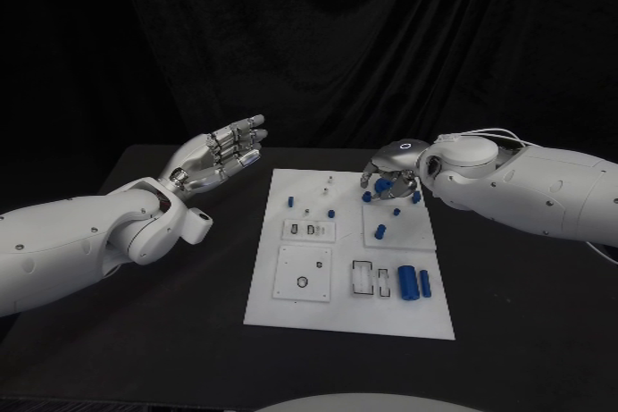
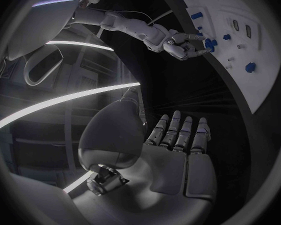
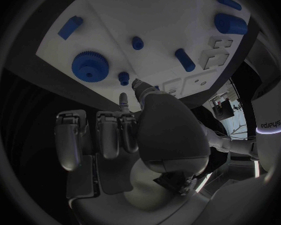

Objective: Assemble the parts on the task board

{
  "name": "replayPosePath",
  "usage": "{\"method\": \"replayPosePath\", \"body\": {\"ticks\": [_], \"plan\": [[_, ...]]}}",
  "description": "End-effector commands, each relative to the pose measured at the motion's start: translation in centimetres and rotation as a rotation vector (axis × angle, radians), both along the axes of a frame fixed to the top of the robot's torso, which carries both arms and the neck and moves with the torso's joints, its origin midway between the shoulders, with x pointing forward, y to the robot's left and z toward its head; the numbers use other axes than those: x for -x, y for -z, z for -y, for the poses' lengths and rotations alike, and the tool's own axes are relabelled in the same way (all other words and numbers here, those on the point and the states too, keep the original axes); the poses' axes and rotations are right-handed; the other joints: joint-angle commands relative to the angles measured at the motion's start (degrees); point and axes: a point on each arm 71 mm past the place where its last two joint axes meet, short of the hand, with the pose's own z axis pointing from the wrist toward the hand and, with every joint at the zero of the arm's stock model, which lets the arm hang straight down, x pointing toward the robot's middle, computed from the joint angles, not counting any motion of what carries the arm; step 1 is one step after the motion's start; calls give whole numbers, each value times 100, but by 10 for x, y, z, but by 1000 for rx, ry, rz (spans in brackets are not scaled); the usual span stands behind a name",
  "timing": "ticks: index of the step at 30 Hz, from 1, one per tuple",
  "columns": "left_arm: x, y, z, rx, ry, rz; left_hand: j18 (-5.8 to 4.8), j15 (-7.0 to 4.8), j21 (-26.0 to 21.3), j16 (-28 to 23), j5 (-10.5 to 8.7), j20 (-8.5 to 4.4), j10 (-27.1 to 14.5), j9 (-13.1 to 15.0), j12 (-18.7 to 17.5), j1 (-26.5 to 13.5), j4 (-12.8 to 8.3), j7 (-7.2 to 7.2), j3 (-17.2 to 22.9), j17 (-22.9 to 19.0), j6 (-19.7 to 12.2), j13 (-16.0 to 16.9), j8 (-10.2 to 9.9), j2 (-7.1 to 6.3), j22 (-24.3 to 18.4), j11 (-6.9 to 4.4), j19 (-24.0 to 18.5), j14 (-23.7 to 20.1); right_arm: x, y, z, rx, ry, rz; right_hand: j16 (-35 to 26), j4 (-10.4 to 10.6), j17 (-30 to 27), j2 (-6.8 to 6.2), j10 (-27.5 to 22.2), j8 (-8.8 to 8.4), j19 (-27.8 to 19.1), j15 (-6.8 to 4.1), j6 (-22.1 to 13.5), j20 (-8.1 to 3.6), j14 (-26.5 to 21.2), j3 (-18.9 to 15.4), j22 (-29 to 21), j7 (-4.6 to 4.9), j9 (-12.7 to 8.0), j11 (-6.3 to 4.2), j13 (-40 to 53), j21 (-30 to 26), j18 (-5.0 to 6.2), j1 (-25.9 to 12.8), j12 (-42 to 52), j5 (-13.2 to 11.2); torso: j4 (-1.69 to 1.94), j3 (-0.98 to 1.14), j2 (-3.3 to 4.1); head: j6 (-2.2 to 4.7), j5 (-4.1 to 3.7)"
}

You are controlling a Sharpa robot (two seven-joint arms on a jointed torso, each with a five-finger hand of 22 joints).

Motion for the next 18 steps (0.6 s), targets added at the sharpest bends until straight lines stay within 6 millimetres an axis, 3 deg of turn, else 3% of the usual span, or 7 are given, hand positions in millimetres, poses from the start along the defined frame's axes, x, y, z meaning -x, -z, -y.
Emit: {"method": "replayPosePath", "body": {"ticks": [1,13,18], "plan": [[2,-4,2,24,35,43,68,28,21,-21,26,29,-32,-9,-17,-1,-21,4,-14,0,-29,-7,-20,70,5,-11,6,-3,-2,3,1,13,30,-5,16,29,1508,16,586,-30,614,-45,-15,-38,611,4,1508,29,-15,-47,1508,36,-90,-52,14,26,2,-2,3,-15,8],[1,-4,4,25,43,40,71,38,31,-18,43,41,-34,-10,-21,8,-23,5,-22,1,-46,-8,-27,92,9,-5,20,6,-6,10,-1,26,58,-8,16,-185,1508,89,586,-159,614,-82,-65,-77,611,101,1508,15,-173,-83,1508,36,-90,94,14,25,1,-3,7,-40,-13],[1,-4,4,25,43,39,71,39,33,-17,44,43,-33,-10,-20,9,-23,5,-23,2,-47,-7,-27,95,10,-5,24,9,-7,13,-2,26,60,-10,16,-294,1508,133,586,-184,614,-91,-37,-88,611,151,1508,-8,-225,-93,1508,36,-90,153,14,23,-2,-3,8,-60,12]]}}
